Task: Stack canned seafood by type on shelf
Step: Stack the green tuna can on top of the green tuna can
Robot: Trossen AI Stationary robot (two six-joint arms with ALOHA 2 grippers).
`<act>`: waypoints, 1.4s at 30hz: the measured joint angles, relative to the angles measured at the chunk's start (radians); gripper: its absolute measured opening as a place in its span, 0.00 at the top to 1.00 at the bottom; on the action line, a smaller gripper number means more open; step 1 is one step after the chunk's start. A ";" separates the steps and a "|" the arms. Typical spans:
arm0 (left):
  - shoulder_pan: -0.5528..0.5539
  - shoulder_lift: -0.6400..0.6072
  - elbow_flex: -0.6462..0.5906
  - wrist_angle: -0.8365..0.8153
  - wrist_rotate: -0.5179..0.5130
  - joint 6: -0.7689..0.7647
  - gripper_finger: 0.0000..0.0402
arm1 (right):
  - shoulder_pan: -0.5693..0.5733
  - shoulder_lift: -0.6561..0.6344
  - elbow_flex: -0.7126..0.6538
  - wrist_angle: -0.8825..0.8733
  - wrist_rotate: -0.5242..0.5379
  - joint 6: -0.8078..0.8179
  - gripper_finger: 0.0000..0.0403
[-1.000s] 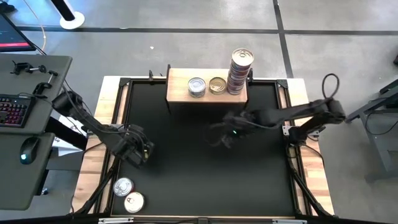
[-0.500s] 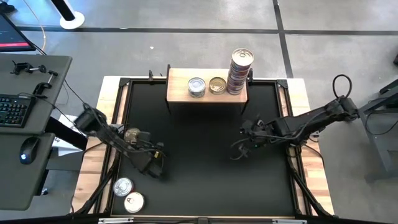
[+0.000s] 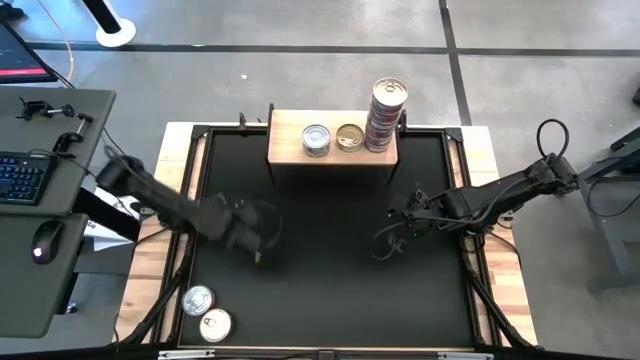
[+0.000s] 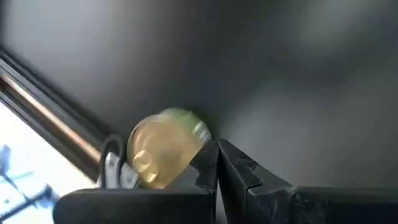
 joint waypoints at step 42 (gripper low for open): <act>0.210 0.211 -0.010 0.649 0.236 0.341 1.00 | 0.035 0.001 0.000 0.149 0.041 0.005 1.00</act>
